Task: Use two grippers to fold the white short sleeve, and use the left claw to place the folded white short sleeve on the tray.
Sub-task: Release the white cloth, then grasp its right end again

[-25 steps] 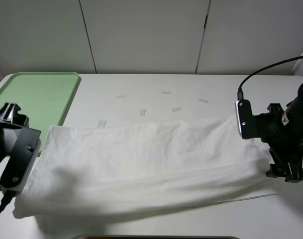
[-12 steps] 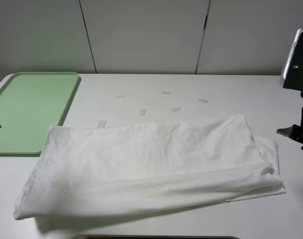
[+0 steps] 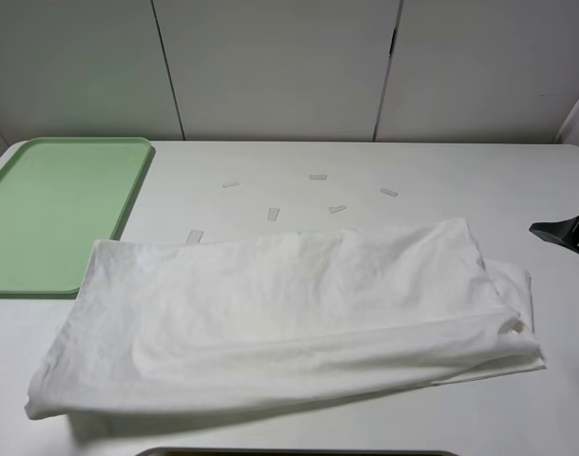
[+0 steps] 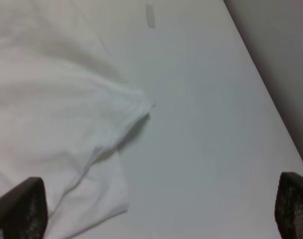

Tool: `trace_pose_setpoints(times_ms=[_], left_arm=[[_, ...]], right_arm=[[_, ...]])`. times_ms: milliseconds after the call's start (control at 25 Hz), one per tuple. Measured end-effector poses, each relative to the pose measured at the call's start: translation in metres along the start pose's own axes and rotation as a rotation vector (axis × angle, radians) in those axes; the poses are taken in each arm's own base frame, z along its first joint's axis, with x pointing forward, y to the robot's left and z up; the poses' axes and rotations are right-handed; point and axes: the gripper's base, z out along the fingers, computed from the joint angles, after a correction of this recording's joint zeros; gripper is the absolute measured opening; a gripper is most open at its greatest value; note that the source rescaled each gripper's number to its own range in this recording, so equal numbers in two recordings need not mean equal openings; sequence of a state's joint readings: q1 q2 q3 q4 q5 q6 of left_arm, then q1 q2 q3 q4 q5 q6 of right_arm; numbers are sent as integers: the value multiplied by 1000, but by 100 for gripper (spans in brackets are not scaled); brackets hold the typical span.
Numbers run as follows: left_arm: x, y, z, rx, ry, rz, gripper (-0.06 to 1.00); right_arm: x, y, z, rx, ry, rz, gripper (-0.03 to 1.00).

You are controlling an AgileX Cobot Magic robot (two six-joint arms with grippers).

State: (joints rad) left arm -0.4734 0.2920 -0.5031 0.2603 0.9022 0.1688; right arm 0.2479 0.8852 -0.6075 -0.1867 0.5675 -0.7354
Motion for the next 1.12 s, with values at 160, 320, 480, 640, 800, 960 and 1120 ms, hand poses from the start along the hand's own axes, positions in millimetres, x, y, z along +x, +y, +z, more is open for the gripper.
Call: trace_pose_setpoints(times_ms=[160, 320, 480, 640, 800, 960, 1120], left_arm=[[9, -10, -2, 109, 97, -52, 100], [5, -24, -4, 259, 65, -105, 100], [-1, -32, -9, 357, -17, -111, 100], [-2, -40, -27, 443, -211, -134, 100], [15, -42, -45, 422, -343, -116, 100], [25, -41, -47, 396, -298, -84, 100], [31, -41, -43, 387, -227, -85, 100]], right_arm=[[0, 0, 0, -5, -4, 10, 100], [0, 0, 0, -5, -5, 16, 100], [0, 0, 0, -5, -5, 54, 100], [0, 0, 0, -5, -4, 102, 100], [0, 1, 0, -7, -3, 116, 100], [0, 1, 0, -7, -3, 117, 100], [0, 1, 0, -7, -3, 117, 100]])
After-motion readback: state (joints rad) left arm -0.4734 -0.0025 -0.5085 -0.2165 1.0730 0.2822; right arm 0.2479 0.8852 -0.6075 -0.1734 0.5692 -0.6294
